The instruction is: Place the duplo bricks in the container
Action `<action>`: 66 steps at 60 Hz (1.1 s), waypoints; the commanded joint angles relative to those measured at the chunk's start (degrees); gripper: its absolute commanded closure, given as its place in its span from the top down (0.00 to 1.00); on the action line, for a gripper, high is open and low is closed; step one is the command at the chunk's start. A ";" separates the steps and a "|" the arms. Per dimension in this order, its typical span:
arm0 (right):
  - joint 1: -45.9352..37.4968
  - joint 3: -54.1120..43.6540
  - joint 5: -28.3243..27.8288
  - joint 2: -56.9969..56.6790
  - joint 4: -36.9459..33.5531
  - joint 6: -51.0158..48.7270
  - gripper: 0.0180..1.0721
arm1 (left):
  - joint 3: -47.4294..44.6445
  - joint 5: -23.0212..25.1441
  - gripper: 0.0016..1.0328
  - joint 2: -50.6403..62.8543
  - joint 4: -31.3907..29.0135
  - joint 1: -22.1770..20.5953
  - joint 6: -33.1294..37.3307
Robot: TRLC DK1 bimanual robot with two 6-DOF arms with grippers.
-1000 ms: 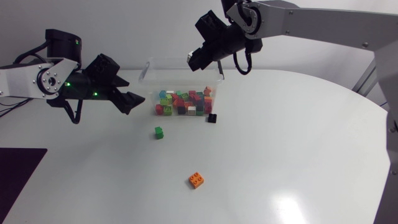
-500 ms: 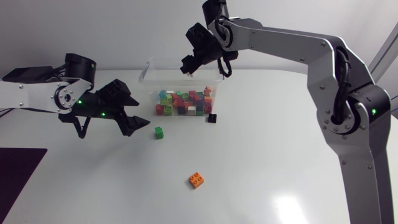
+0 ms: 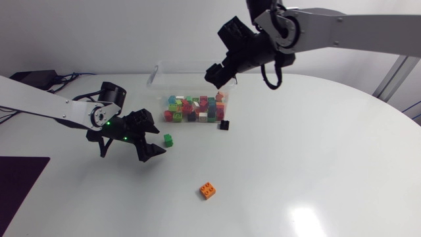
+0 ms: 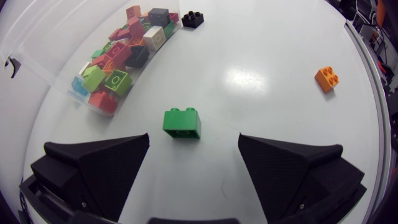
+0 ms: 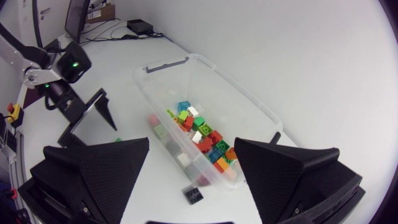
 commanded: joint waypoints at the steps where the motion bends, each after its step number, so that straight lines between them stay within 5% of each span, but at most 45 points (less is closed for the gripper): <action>1: -0.53 -8.35 -1.13 -5.25 0.74 -1.49 0.96 | 3.12 0.88 0.96 2.53 0.17 -0.40 1.82; 22: 0.35 -32.43 -1.84 -16.41 0.74 -6.06 0.96 | 8.22 0.97 0.93 8.33 -0.36 -3.30 1.11; 27: 1.05 -35.51 -2.98 -17.90 0.56 -9.75 0.96 | 8.92 0.97 0.85 9.21 -1.85 -3.83 1.20; 34: 2.46 -37.35 -5.79 -17.90 -1.81 -16.52 0.96 | 10.33 0.97 0.65 10.18 -4.93 -4.27 1.20; 41: 5.01 -37.97 -6.49 -16.67 -2.51 -22.23 0.96 | 10.33 0.79 0.26 10.70 -7.22 -4.97 1.38; 66: 15.64 -33.75 -1.31 -4.45 -9.28 -39.28 0.95 | 7.17 0.26 0.25 1.91 -14.77 -4.27 1.64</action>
